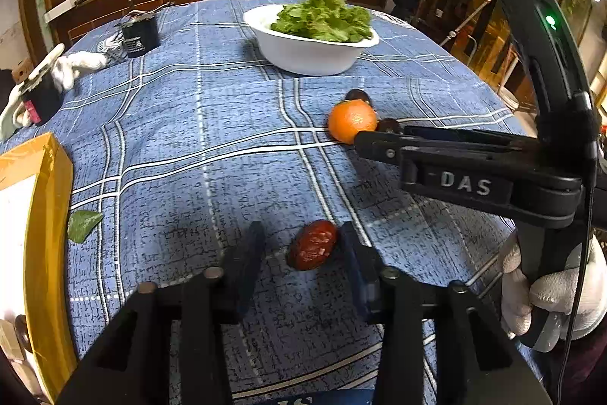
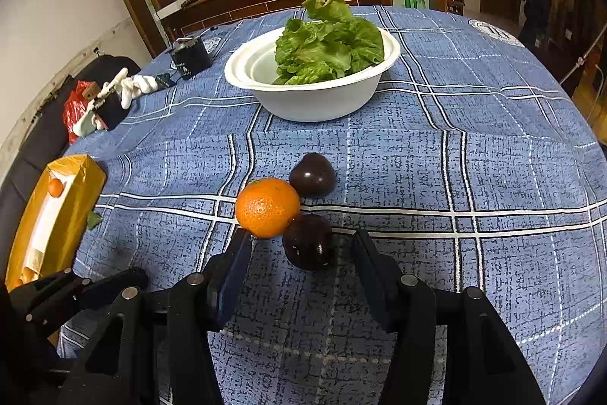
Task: Organize fruits
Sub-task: 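Grasp a red date with the left tool while the right tool grasps a dark plum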
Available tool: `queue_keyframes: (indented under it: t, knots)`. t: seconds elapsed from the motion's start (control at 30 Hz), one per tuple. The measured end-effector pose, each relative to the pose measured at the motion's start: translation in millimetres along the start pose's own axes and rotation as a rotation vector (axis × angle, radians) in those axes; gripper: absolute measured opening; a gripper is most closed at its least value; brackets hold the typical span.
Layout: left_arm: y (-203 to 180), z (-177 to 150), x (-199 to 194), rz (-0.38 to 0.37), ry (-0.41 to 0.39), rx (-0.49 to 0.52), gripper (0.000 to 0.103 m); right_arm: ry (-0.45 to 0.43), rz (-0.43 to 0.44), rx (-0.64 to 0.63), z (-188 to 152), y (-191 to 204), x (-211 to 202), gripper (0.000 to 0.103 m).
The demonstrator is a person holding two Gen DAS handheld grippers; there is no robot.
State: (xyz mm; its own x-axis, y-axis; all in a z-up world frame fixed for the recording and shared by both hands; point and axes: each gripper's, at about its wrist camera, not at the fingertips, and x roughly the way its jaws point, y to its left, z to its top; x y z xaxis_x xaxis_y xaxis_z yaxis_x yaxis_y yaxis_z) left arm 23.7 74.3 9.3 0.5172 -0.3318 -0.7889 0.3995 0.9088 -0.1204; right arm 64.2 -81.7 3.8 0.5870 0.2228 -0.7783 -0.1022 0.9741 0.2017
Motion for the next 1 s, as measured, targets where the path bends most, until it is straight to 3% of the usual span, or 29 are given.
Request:
queue_keyframes:
  t: [0.03,0.2,0.5,0.67,0.87,0.9,0.97,1.0]
  knots:
    - [-2,-1,0,-0.009,0.001,0.010,0.025,0.002,-0.003,-0.002,0,1,0,0.055]
    - [0,-1,-1,-0.025,0.003,0.007,0.025,0.005,-0.037,-0.037,-4,9,-1,0.044]
    - [5,-1,-2,-0.062,0.005,-0.026,0.025,0.011,-0.003,-0.070,-9,5,-4,0.044]
    - [8,-1,-1,-0.073,0.007,-0.037,0.025,0.013,-0.056,-0.105,-6,12,0,0.044]
    - [6,-1,-1,-0.068,0.004,-0.031,0.025,-0.004,-0.044,-0.028,1,-1,3,0.043]
    - [6,-1,-1,-0.068,0.003,-0.028,0.025,-0.005,-0.049,-0.024,1,-2,2,0.041]
    - [5,0,0,-0.073,0.002,-0.021,0.025,-0.009,-0.066,-0.023,0,0,2,0.025]
    - [5,0,0,-0.077,0.001,-0.020,0.025,-0.014,-0.056,-0.020,0,0,1,0.024]
